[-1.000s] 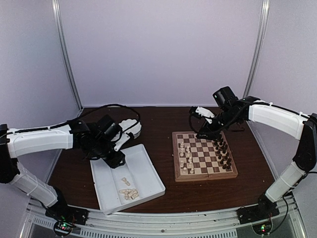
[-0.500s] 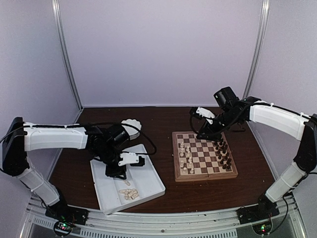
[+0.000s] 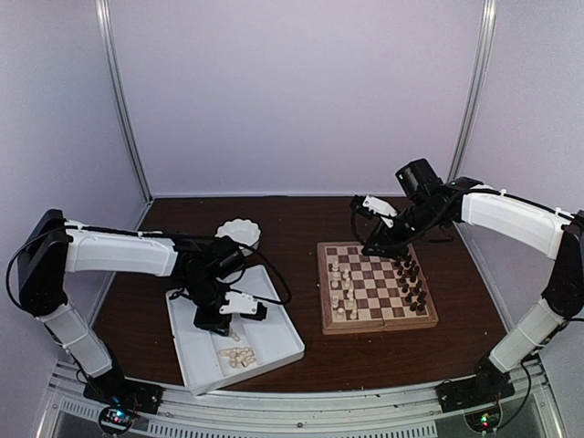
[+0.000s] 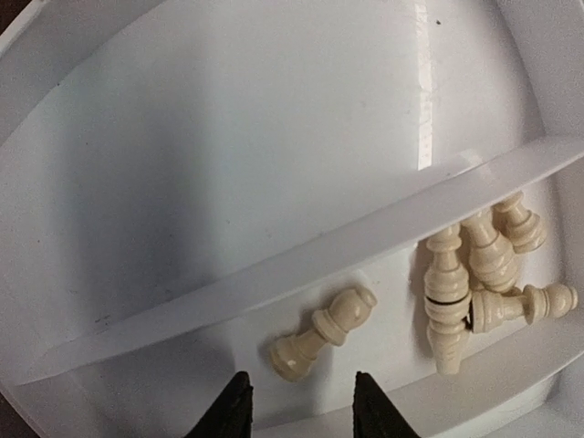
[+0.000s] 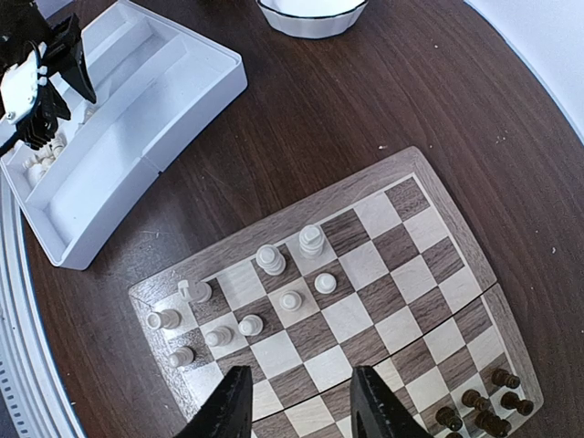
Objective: Set up the chess pieces on the board
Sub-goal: Pick up the bishop from the storage box.
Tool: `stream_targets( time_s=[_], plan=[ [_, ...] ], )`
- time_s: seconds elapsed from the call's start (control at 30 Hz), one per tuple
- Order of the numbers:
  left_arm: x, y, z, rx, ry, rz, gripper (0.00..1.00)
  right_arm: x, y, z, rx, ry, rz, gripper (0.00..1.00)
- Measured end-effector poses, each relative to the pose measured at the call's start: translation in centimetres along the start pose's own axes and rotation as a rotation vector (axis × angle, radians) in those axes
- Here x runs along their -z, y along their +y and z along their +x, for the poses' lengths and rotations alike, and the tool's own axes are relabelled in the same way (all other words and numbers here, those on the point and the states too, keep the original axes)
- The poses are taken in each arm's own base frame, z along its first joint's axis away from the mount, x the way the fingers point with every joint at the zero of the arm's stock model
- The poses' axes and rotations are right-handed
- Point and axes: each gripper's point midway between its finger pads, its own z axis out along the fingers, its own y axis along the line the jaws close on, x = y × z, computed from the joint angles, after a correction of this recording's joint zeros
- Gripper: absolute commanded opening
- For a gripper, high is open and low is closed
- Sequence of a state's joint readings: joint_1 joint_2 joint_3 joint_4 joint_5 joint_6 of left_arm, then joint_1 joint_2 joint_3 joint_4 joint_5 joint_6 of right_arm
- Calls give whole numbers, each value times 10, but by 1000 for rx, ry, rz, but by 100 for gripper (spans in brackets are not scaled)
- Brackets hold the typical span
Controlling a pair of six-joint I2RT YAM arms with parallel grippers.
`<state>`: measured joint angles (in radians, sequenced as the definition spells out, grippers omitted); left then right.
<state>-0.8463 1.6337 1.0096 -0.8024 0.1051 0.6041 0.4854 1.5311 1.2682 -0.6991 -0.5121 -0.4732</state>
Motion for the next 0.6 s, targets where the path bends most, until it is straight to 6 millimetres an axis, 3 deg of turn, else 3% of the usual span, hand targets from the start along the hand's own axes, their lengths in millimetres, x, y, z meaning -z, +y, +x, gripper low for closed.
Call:
stream_targets(
  time_s=[0.33,0.6],
  plan=[
    [-14,3,-3,-77,24,-53,35,0,0,0,-5,-4,-6,40],
    [-23,-7,1,-108,49,-36,23,1,-1,1,-11,-7,-12,40]
  ],
)
